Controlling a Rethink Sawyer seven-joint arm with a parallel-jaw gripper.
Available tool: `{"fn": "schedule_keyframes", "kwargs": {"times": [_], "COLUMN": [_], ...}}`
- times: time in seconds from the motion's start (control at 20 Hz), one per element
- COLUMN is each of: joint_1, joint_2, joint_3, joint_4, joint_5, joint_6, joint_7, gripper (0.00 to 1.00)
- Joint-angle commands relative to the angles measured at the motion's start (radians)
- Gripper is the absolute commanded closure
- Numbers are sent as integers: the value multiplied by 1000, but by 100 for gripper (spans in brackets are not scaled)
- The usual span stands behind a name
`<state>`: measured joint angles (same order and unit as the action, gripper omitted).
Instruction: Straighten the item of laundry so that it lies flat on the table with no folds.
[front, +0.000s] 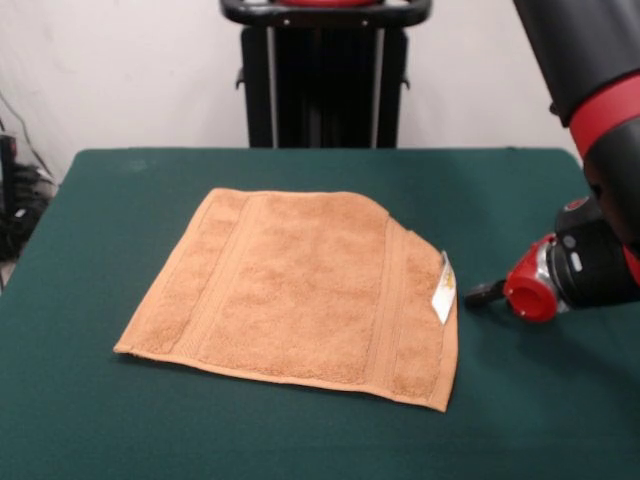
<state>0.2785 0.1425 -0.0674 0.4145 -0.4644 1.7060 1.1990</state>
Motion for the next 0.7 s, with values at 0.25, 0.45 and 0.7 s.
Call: {"fn": "schedule_keyframes", "kwargs": {"times": [0.25, 0.45, 0.7], "joint_1": [11, 12, 8], "joint_2": [-46, -62, -60], "joint_3": [-11, -5, 10], "joint_4": [252, 275, 270], "joint_5": [-50, -57, -58], "joint_6": [-37, -57, -76], "joint_7": [-80, -81, -75], "gripper": [100, 100, 100]}}
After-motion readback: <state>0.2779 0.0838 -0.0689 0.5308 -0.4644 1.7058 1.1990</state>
